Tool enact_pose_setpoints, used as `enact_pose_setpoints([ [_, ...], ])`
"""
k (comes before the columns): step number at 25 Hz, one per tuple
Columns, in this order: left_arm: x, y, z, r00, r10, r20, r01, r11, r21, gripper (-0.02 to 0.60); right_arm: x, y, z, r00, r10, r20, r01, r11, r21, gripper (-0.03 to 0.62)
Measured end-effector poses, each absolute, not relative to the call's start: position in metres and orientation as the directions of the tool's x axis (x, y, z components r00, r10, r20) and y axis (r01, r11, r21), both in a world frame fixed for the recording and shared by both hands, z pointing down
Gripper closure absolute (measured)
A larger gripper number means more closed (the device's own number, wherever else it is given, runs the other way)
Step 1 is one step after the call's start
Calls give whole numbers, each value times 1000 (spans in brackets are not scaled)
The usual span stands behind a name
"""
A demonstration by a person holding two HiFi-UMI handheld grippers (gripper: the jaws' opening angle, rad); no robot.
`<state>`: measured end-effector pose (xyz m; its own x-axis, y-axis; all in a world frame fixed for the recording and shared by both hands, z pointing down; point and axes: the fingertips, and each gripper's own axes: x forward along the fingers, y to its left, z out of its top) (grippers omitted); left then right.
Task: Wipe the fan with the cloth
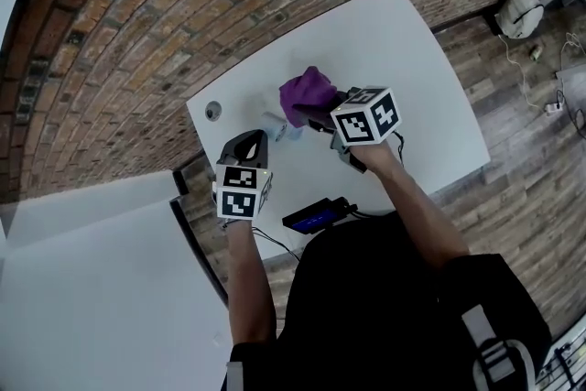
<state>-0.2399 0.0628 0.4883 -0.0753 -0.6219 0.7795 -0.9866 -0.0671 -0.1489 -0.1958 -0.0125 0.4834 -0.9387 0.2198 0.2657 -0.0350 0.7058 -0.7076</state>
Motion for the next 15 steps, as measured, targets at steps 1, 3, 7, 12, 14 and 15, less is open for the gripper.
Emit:
enact_pose_setpoints([
  [1,-239,61,492,-79,-608,790,-982,-89,-166,580,-205,-10,471,-942,242,233,16,725,-689,528],
  [3,-237,61,500,-76,-582,810,-977,-120,-178,581,-225,2,464,-922,310,231,95,761,-642,528],
  [7,-233,63,502,-60,-575,816,-980,-119,-156,580,-248,15,498,-867,415,276,128,720,-682,528],
  [12,-231,62,502,-35,-560,828,-978,-150,-142,581,-248,-2,540,-878,408,251,50,600,-798,528],
  [14,-230,62,502,-26,-555,832,-981,-147,-129,580,-244,5,573,-835,439,333,9,614,-789,528],
  [15,-230,63,501,-23,-554,832,-982,-143,-123,581,-241,10,589,-811,450,374,-15,623,-782,528],
])
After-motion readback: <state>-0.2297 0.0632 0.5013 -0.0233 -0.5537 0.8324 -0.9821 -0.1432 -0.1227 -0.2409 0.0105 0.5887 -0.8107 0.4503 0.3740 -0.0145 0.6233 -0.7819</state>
